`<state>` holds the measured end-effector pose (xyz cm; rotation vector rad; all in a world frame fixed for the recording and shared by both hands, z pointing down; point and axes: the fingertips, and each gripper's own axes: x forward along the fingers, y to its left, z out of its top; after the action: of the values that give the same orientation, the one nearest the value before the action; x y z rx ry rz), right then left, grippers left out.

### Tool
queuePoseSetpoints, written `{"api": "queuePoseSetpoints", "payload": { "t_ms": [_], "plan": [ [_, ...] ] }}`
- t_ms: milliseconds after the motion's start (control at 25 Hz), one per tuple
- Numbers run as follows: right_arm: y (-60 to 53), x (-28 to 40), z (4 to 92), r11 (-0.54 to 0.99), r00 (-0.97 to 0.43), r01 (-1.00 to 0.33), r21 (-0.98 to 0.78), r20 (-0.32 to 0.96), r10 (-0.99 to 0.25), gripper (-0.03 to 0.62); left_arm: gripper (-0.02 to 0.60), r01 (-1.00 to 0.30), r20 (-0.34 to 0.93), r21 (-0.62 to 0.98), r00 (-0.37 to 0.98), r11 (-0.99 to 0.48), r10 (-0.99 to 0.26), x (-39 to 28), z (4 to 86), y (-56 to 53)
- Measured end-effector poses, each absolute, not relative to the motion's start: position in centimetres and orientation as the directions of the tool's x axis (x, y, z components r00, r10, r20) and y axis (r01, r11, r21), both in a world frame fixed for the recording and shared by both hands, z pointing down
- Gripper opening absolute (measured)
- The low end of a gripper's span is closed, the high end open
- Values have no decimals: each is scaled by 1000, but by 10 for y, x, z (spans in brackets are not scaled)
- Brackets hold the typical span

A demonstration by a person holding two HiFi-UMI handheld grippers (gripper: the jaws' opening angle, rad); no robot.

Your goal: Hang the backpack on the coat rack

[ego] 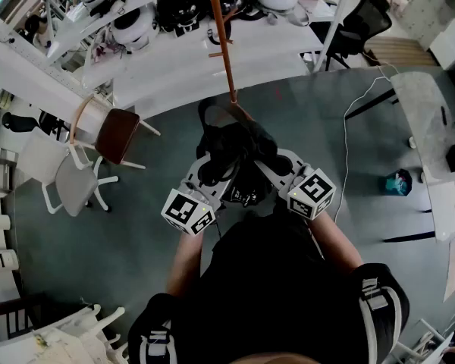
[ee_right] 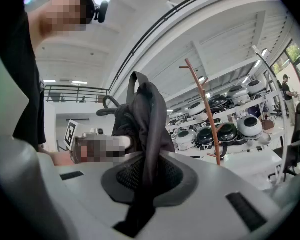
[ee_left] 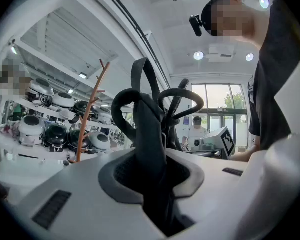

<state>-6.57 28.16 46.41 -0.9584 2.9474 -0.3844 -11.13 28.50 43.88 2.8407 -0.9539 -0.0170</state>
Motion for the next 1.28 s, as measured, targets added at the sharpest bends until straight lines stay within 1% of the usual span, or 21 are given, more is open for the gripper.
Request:
{"api": "queuePoseSetpoints", "payload": {
  "t_ms": [760,1280],
  "plan": [
    [278,-69,466,785,-817,-570,-242,61,-574,51,107,-608,41,147,792,-780,-609,-114,441,283],
    [237,-68,463,798,-830,-551,-242,65,-554,51,107,-636,44,153,769,-757,-637,-112,436,243]
  ]
}}
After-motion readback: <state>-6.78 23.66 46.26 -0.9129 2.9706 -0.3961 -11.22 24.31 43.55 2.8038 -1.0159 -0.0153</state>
